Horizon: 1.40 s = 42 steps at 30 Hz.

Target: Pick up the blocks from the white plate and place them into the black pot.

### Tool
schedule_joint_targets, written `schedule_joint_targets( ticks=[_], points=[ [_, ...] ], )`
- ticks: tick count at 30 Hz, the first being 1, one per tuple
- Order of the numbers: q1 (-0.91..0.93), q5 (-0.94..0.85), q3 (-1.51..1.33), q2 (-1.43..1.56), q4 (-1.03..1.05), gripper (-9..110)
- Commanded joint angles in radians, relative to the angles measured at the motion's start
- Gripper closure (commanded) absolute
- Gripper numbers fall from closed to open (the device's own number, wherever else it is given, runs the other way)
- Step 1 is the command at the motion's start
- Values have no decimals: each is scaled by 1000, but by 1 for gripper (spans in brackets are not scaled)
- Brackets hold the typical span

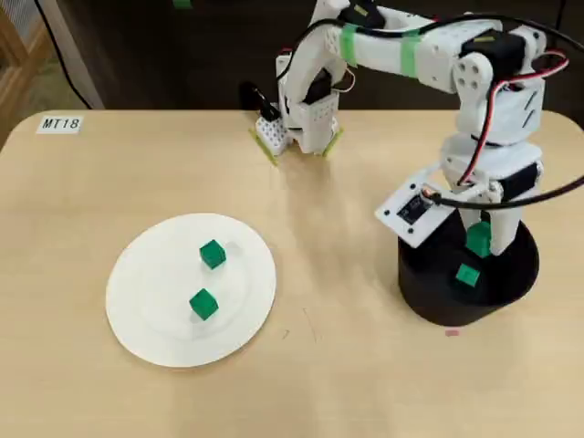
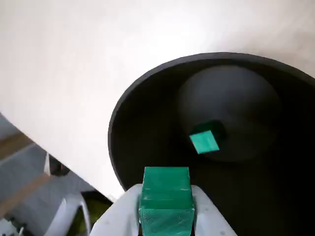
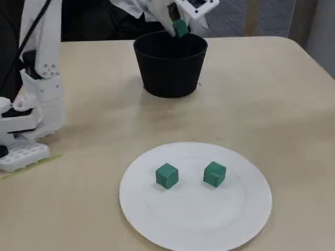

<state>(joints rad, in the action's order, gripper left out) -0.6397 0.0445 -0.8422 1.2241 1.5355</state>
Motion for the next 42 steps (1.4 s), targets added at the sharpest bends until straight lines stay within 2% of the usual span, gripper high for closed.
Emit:
schedule_joint_targets(
  ticks=[1, 11, 15, 18, 23, 26, 28, 31, 34, 42],
  points=[
    [15, -11, 3, 3, -15, 104],
    [20, -9, 0, -11, 55, 104],
    [3, -38, 0, 3, 77, 85],
    [-2, -46, 0, 15, 87, 80],
    [11, -35, -49, 72, 95, 87],
    [38, -20, -112, 133, 75, 104],
    [67, -41, -227, 242, 25, 104],
    [135, -2, -727, 657, -302, 104],
    [229, 17, -1062, 940, -454, 92],
    [491, -28, -1072, 842, -430, 92]
  ],
)
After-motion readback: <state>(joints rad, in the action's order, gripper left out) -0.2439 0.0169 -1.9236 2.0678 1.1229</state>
